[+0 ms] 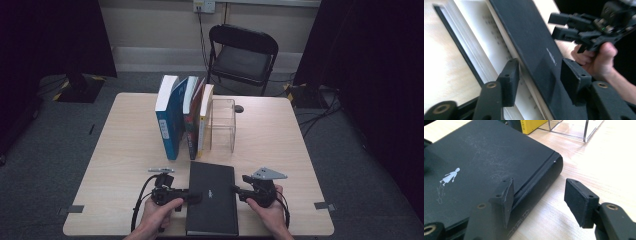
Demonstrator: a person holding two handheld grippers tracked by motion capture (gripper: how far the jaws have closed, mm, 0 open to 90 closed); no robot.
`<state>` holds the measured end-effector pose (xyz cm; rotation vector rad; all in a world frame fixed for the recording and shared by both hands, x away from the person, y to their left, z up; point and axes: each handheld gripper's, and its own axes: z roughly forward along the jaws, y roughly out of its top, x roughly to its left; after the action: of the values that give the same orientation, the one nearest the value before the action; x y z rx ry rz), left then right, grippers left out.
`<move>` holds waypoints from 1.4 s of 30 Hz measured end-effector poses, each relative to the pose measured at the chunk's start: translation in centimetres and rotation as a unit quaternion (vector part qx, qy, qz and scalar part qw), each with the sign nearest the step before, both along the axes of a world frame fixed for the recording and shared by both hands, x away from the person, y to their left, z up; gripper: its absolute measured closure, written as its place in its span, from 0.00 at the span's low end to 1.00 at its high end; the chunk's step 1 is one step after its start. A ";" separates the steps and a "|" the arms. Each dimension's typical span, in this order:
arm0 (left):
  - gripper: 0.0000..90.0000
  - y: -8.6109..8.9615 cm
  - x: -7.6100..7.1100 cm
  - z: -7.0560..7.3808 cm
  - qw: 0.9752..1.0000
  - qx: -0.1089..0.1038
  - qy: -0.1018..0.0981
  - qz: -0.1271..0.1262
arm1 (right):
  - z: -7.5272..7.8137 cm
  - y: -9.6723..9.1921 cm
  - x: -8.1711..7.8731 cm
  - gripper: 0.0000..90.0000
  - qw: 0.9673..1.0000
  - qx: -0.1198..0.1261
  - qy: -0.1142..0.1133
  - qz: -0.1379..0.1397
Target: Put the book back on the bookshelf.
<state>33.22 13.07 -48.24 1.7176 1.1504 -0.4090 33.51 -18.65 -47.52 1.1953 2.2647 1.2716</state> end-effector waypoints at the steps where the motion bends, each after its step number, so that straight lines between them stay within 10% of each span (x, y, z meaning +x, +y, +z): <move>1: 0.55 -0.2 -0.1 0.0 1.000 0.001 -0.004 0.004 | 0.0 0.0 0.0 0.46 1.000 0.000 0.000 -0.001; 13: 0.56 0.0 0.4 0.1 1.000 0.008 -0.006 0.000 | 0.0 0.0 -0.1 0.45 1.000 0.001 0.002 -0.001; 22: 0.49 0.8 -0.1 0.6 0.997 0.048 -0.038 0.054 | 0.0 0.0 -0.1 0.45 1.000 0.001 0.004 0.000; 33: 0.47 0.9 0.6 -0.6 0.999 0.021 0.013 0.036 | 0.0 0.0 -0.1 0.44 1.000 0.000 0.004 -0.002; 38: 0.55 2.1 1.0 -1.1 0.997 -0.034 0.055 0.046 | 0.0 0.0 -0.1 0.44 1.000 0.000 0.004 -0.001; 42: 0.55 2.2 1.0 -0.9 0.998 -0.037 0.043 0.038 | 0.0 0.0 -0.1 0.44 1.000 0.000 0.003 -0.001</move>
<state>34.20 15.26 -49.11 1.6001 1.2426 -0.4766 33.41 -18.64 -47.54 1.2018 2.2682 1.2681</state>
